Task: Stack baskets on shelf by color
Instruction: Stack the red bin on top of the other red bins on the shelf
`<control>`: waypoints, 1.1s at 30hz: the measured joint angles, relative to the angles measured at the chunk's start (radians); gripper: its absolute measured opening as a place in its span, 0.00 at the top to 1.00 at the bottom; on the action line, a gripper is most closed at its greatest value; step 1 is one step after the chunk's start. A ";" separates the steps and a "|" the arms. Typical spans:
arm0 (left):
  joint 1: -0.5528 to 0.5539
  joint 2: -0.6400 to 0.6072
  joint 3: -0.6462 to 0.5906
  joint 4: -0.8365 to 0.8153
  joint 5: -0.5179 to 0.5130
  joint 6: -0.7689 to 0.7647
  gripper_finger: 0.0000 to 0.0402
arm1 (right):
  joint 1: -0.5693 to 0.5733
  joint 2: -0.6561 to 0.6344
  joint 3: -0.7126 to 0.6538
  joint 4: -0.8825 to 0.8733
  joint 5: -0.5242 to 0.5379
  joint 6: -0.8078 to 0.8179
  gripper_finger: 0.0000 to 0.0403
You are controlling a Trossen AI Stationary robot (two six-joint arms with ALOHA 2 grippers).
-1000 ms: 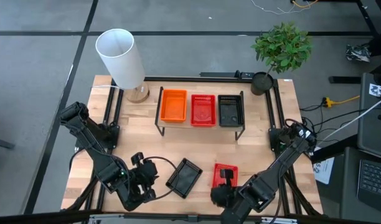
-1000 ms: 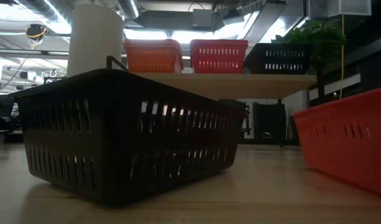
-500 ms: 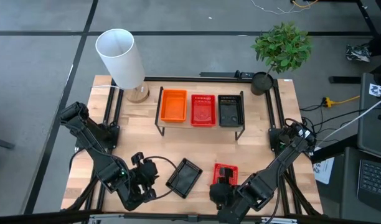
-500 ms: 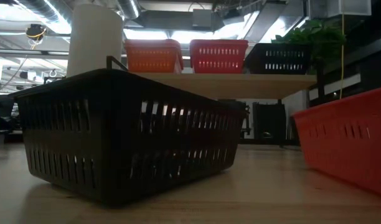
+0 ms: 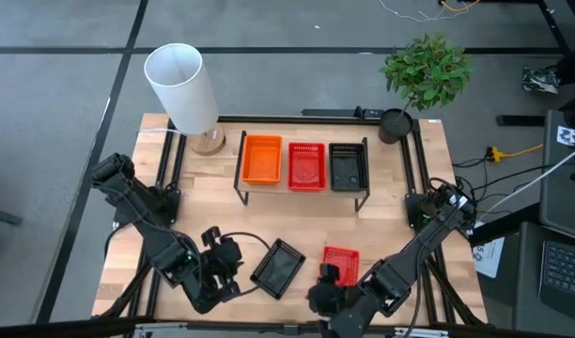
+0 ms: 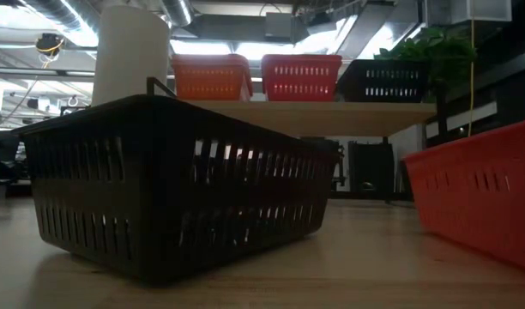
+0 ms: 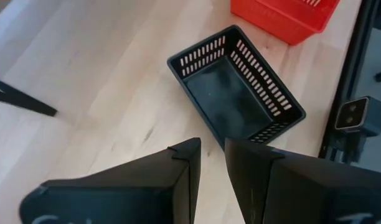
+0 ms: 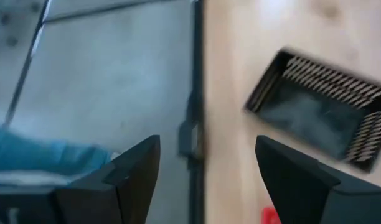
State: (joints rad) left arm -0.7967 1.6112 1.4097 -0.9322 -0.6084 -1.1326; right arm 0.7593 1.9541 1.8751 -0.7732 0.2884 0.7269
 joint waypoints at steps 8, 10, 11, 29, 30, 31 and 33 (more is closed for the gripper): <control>0.035 0.000 0.000 0.006 -0.001 0.019 0.84 | 0.001 0.017 0.000 -0.118 -0.096 0.058 0.35; 0.042 0.000 0.000 0.006 0.000 0.020 0.84 | 0.000 0.036 0.000 -0.158 -0.091 0.082 0.35; 0.044 0.000 0.000 0.006 0.000 0.020 0.84 | 0.000 0.047 0.000 -0.179 -0.091 0.084 0.35; 0.050 0.000 0.000 0.006 -0.002 0.070 0.84 | 0.005 0.245 -0.001 -0.331 -0.205 0.155 0.35; 0.050 0.000 0.000 0.005 -0.002 0.070 0.84 | 0.004 0.247 -0.001 -0.332 -0.205 0.182 0.35; 0.050 0.000 0.000 0.005 -0.002 0.070 0.84 | 0.000 0.249 -0.001 -0.333 -0.204 0.203 0.35; 0.050 0.000 0.000 0.005 -0.002 0.070 0.84 | -0.011 0.249 -0.001 -0.335 -0.197 0.221 0.35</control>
State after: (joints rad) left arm -0.7464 1.6112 1.4094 -0.9268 -0.6102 -1.0622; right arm 0.7484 2.2027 1.8744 -1.1087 0.0912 0.9476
